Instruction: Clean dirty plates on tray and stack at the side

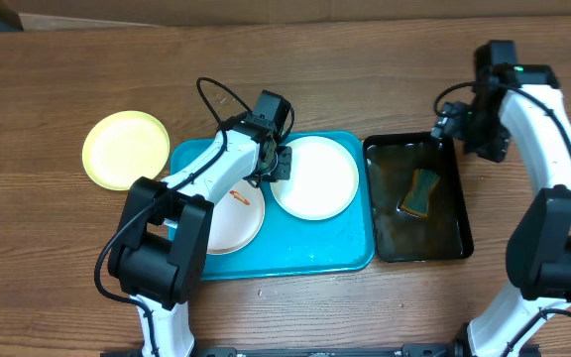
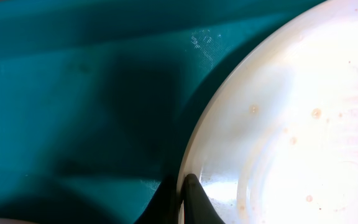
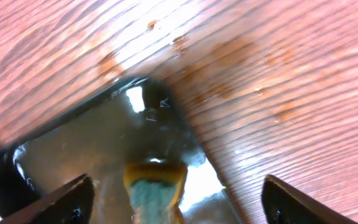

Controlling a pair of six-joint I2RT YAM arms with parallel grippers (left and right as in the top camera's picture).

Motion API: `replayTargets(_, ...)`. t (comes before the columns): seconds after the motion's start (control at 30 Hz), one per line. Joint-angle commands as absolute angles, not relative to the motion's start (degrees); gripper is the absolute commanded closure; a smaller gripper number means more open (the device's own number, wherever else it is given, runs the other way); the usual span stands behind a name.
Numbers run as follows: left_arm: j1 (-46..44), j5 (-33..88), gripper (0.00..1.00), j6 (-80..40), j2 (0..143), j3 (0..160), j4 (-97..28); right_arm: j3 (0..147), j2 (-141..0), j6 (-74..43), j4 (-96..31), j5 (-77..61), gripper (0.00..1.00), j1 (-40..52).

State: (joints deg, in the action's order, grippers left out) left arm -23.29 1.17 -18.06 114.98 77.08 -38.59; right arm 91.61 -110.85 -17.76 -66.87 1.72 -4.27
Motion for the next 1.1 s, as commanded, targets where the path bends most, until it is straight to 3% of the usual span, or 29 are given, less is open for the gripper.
replayTargets(0.0, -23.64, 0.03, 0.96, -18.37, 116.38, 78.74, -40.03, 92.68, -110.26, -18.04, -66.11, 1.61, 0.04, -7.42)
replayTargets(0.07, -23.64, -0.08, 0.96, -17.52, 115.66, 81.08, -42.28, 92.68, -110.26, -18.02, -66.04, 1.61, 0.0, -8.88)
replayTargets(0.73, -19.05, 1.69, 0.96, -7.22, 114.28, 96.97, -56.58, 92.68, -110.26, -18.0, -68.07, 2.92, 0.0, -13.58)
replayTargets(1.07, -22.37, 3.2, 0.96, -7.27, 114.19, 105.41, -60.16, 92.68, -110.26, -20.18, -63.0, 2.9, 0.0, -16.45)
